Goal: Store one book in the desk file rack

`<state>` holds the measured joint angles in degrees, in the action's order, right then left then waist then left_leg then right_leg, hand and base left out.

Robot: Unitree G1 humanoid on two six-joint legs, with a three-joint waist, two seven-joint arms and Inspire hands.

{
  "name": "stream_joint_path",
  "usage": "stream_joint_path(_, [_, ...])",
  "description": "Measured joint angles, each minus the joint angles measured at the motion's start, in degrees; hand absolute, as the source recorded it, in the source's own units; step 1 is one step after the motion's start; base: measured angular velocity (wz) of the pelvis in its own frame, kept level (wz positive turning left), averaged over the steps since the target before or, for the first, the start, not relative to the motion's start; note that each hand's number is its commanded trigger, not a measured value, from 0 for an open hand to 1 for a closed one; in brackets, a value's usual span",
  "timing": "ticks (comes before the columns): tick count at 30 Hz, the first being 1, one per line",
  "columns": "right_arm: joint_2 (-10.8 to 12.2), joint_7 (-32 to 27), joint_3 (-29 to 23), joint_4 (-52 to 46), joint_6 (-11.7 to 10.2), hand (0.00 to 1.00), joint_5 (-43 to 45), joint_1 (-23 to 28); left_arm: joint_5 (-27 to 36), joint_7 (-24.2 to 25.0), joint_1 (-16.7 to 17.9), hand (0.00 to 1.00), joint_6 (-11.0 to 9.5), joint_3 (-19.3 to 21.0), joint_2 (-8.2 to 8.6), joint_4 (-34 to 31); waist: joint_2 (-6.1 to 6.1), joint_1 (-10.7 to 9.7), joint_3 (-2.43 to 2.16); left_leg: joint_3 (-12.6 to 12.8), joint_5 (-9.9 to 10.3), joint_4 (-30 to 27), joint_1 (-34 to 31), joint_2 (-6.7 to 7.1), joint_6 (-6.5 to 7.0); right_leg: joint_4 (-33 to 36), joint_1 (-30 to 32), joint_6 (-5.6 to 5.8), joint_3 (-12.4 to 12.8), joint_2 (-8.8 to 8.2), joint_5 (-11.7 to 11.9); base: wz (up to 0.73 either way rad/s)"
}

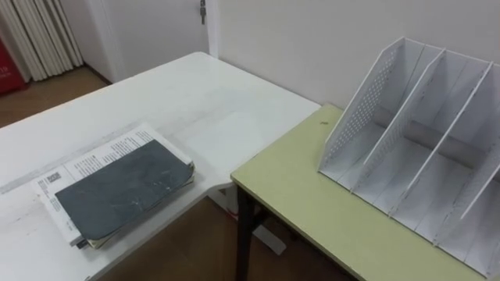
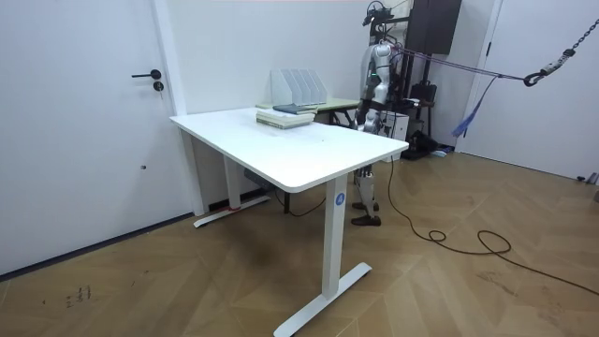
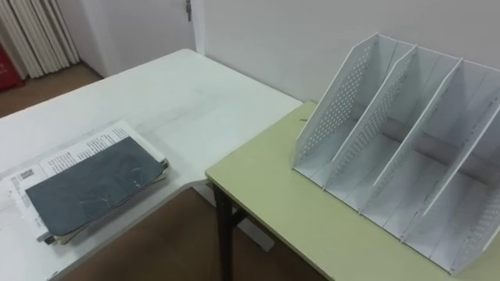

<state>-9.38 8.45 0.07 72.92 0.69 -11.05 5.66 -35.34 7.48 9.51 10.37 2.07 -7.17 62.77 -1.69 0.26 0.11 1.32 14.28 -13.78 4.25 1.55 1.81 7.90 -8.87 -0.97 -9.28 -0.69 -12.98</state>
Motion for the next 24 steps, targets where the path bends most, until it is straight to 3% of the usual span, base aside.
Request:
stream_joint_path(10, [-0.07, 0.35, 1.83, 0.40, -1.68, 0.00, 0.20, -0.63, -3.08, -3.68, -0.52, 0.00, -3.63, -2.90, -0.11, -8.06, -0.38, -0.82, 0.20, 0.13, -0.01, 0.28, 0.22, 0.11, 0.02, 0.30, 0.05, 0.05, 0.62, -0.04, 0.03, -0.03])
stream_joint_path(14, [-0.10, 0.35, 3.45, 0.66, -2.62, 0.00, 0.40, -1.57, -3.42, -4.89, -1.52, 0.00, -4.52, -5.29, -0.65, -8.19, -0.55, -2.32, 0.30, 0.12, -0.01, 0.33, -0.20, 0.14, 0.02, 0.08, 0.07, 0.05, 0.54, -0.02, 0.03, 0.01])
stream_joint_path(16, [-0.12, 0.36, 3.83, 0.83, -2.83, 0.00, 0.34, -1.92, -6.05, -4.85, -1.74, 0.00, -4.53, -6.89, -0.64, -10.38, -0.53, -2.97, 0.12, 0.10, -0.02, 0.19, -0.67, 0.16, 0.02, 0.05, 0.49, 0.07, 0.27, -0.03, 0.05, 0.08])
stream_joint_path(18, [-0.23, 0.45, 4.70, 0.81, -3.58, 0.00, 0.46, -2.35, -10.75, -4.88, -1.77, 0.00, -4.82, -9.90, -0.58, -18.09, -0.45, -3.03, 0.37, 0.18, -0.08, 0.17, -1.14, 0.15, 0.06, 0.21, 1.07, 0.10, 0.26, -0.03, 0.14, 0.02])
stream_joint_path(20, [-0.24, 0.50, 5.26, 0.81, -3.88, 0.00, 1.26, -2.67, -12.31, -5.55, -2.71, 0.00, -6.73, -11.96, -0.29, -21.47, -0.42, -3.15, 0.38, 0.40, -0.08, 0.18, -1.03, 0.14, 0.07, 0.51, 1.01, 0.12, 0.62, -0.06, 0.16, -0.07])
stream_joint_path(24, [-0.11, 1.57, 5.34, 0.90, -4.41, 0.00, 3.09, -3.84, -14.61, -5.63, -3.64, 0.00, -8.54, -18.65, -0.12, -31.49, -0.34, -5.27, 0.47, 0.39, -0.09, 0.55, -0.63, 0.16, 0.08, 0.78, 0.79, 0.15, 0.73, -0.10, 0.18, -0.02])
